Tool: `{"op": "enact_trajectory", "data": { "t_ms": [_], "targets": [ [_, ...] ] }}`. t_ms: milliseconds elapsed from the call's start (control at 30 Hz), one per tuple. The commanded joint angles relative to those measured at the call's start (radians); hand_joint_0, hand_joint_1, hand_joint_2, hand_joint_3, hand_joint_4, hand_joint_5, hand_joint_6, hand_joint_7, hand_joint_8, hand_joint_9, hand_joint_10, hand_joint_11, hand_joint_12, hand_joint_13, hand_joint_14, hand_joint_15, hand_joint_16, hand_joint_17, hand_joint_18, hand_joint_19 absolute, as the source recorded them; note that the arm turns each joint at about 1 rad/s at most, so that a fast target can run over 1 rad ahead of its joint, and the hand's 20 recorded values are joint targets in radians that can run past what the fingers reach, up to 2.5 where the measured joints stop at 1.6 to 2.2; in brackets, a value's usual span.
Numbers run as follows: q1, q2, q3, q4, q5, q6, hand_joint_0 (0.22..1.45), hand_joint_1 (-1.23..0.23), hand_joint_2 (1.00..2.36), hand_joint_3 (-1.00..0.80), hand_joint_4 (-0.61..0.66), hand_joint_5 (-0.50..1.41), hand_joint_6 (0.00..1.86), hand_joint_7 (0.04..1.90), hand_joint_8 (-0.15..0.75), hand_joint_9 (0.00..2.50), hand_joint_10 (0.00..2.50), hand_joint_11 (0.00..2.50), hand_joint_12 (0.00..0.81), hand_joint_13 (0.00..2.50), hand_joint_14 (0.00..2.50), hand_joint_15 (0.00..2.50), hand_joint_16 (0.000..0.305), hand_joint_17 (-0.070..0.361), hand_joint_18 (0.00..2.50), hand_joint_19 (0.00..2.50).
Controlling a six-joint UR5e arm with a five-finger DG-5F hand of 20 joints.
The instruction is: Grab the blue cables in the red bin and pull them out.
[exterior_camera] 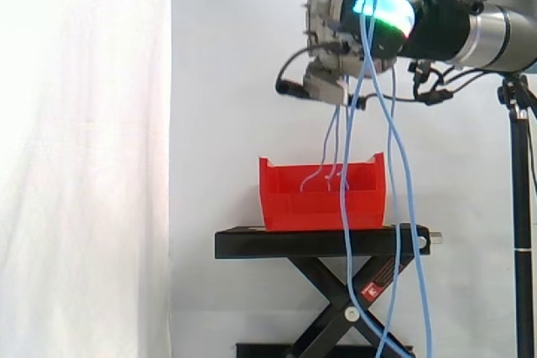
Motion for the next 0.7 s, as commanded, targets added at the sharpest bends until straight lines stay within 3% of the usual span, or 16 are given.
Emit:
{"op": "enact_trajectory", "data": {
  "t_ms": [0, 233, 667],
  "targets": [
    [0.000, 0.000, 0.038, -0.003, -0.010, -0.055, 0.89, -0.78, 1.00, -1.00, -0.03, 0.86, 0.62, 0.71, 0.222, 1.32, 0.02, 1.54, 0.291, 1.39, 0.59, 1.65, 0.049, 0.110, 0.98, 0.90],
    [0.000, 0.000, 0.045, 0.022, -0.042, -0.166, 0.85, -0.80, 1.00, -1.00, 0.00, 0.82, 0.65, 0.69, 0.221, 1.31, 0.02, 1.54, 0.298, 1.38, 0.60, 1.65, 0.049, 0.111, 0.98, 0.91],
    [-0.003, 0.000, 0.038, 0.034, -0.039, -0.175, 0.82, -0.81, 1.00, -1.00, 0.01, 0.82, 0.66, 0.68, 0.225, 1.30, 0.02, 1.54, 0.301, 1.37, 0.59, 1.62, 0.051, 0.115, 0.97, 0.90]
  ]
}}
